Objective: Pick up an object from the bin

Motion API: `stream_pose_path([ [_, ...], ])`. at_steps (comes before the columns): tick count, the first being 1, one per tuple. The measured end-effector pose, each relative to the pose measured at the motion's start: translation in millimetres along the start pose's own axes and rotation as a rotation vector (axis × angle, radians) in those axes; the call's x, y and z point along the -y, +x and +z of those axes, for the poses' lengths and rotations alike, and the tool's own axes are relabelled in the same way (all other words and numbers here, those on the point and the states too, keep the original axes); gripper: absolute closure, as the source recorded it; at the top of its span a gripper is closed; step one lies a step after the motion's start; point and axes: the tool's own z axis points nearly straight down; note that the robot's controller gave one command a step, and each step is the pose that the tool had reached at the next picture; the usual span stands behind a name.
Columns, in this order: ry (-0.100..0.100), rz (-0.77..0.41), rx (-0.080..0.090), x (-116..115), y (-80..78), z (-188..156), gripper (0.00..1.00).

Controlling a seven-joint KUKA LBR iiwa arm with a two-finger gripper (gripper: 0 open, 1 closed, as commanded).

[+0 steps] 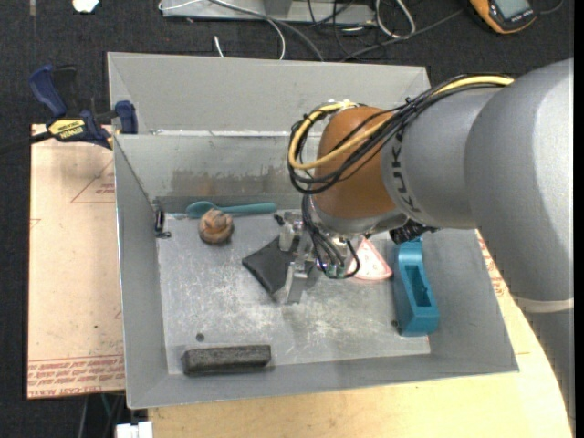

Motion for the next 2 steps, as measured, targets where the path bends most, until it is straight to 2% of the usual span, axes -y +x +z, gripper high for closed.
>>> stream_pose_path([
  [1, -0.001, 0.113, 0.002, -14.8, -10.0, 1.8, 0.00],
  [2, -0.004, 0.211, 0.003, 11.4, -21.0, 17.1, 1.00],
])
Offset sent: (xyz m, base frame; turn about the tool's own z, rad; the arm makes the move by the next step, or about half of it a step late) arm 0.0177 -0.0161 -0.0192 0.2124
